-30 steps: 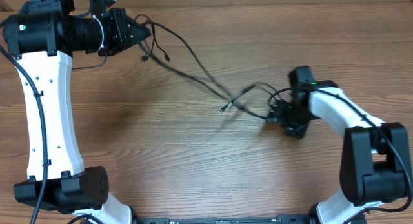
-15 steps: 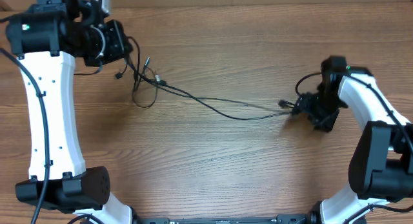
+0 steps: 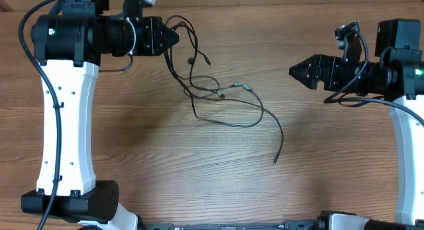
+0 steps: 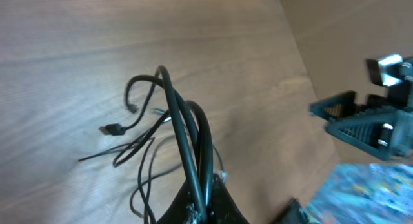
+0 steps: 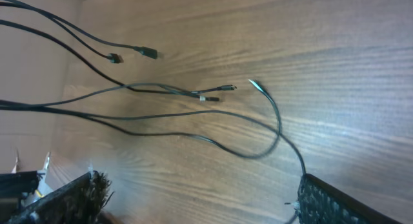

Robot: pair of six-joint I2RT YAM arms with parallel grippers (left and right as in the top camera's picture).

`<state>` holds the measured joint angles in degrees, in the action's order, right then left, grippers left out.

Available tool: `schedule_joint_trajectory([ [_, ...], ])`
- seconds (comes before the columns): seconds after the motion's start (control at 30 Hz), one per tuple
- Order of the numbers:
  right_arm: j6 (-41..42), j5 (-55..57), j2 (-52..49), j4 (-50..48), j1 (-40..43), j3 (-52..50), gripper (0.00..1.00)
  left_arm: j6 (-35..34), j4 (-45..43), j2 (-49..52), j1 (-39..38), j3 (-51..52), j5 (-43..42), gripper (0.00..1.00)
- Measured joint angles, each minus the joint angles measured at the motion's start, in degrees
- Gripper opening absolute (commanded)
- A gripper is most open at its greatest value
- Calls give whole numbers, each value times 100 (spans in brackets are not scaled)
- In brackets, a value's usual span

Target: Untangle cables

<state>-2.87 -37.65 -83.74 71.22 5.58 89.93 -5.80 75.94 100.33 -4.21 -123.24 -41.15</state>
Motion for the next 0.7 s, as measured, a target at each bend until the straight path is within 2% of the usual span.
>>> schedule_joint_trajectory([
  [0.17, 90, 245, -155, 63, 0, -2, 93, -105, 595, 7, -376, 11, 118, 5],
  [0.2, 188, 380, -155, 96, 0, -2, 92, -133, 675, 9, -682, 74, 243, 11],
  [0.23, 251, 463, -155, 125, 0, -2, 92, -136, 684, 22, -813, 125, 267, 21],
  [0.37, 400, 651, -155, 256, 0, -4, 92, -214, 549, 214, -1635, 664, 682, 46],
  [0.43, 439, 726, -155, 328, 0, -4, 92, -278, 546, 481, -1937, 813, 1080, 54],
  [0.53, 444, 772, -155, 391, 0, -4, 92, -378, 492, 728, -1985, 852, 1473, 60],
  [0.7, 468, 791, -155, 632, 0, -4, 89, -507, 376, 774, -1676, 855, 1746, 62],
])
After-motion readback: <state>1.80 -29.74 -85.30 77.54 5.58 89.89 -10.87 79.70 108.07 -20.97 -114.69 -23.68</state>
